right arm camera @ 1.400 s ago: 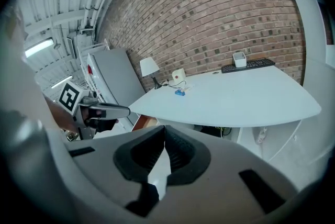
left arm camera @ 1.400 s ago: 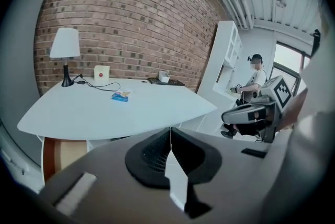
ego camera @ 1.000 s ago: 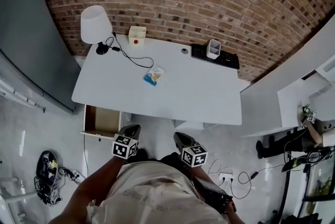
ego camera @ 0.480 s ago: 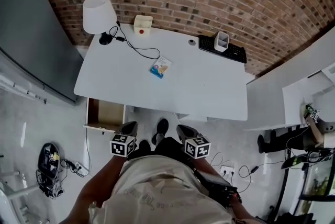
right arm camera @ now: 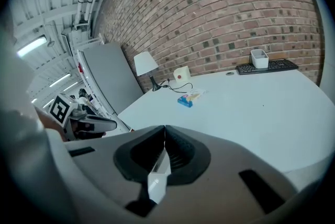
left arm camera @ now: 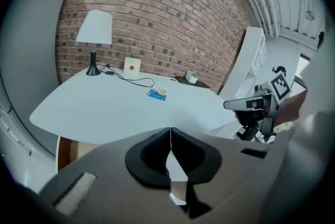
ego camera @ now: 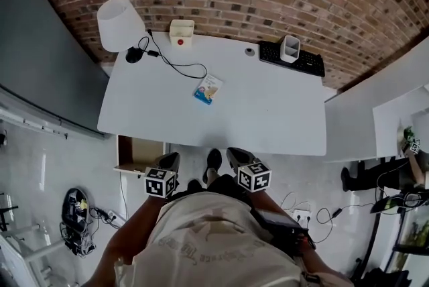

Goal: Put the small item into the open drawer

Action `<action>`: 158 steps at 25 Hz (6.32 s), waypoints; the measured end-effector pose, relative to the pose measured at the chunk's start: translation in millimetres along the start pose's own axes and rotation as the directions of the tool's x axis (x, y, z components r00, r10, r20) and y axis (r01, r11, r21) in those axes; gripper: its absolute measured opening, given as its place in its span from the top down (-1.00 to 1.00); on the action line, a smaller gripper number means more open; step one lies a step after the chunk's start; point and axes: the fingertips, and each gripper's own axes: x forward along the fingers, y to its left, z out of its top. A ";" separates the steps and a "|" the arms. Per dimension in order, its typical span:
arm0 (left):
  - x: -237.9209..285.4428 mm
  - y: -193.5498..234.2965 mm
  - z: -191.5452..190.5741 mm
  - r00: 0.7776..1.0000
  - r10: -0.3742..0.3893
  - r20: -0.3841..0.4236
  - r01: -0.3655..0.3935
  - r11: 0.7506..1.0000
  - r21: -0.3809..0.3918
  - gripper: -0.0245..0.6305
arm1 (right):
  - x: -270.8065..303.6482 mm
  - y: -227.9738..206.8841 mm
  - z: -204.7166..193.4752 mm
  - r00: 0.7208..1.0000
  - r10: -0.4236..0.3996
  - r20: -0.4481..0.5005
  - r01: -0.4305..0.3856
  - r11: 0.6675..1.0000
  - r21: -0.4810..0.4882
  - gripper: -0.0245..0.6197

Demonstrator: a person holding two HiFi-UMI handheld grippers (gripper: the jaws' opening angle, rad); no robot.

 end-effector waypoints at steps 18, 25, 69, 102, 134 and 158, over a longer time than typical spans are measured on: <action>101.2 7.0 97.4 0.999 0.000 -0.040 0.004 0.996 0.085 0.90 | 54.4 -94.7 78.5 1.000 0.021 0.005 -0.021 0.999 0.030 0.90; 132.9 7.0 111.4 0.998 0.010 -0.061 -0.004 0.996 0.092 0.90 | 73.6 -122.9 81.9 0.999 0.039 -0.005 -0.039 0.998 0.051 0.90; 320.4 40.4 152.4 0.854 0.128 -0.504 0.030 0.956 0.293 -0.24 | 112.6 -201.0 84.4 0.997 0.068 -0.045 -0.058 0.980 0.191 0.90; 283.4 39.3 114.0 0.818 0.198 -0.540 -0.056 0.962 0.269 -0.23 | 126.0 -176.3 76.4 0.977 0.187 -0.101 -0.172 0.975 0.144 0.90; 129.5 79.2 47.2 0.905 0.223 -0.363 -0.241 0.970 -0.004 -0.23 | 163.2 -33.4 40.6 0.884 0.387 -0.264 -0.401 0.916 0.001 0.90; -16.2 158.8 -34.5 0.931 0.210 -0.297 -0.244 0.967 -0.080 -0.23 | 178.9 137.6 2.8 0.854 0.373 -0.362 -0.434 0.896 -0.100 0.90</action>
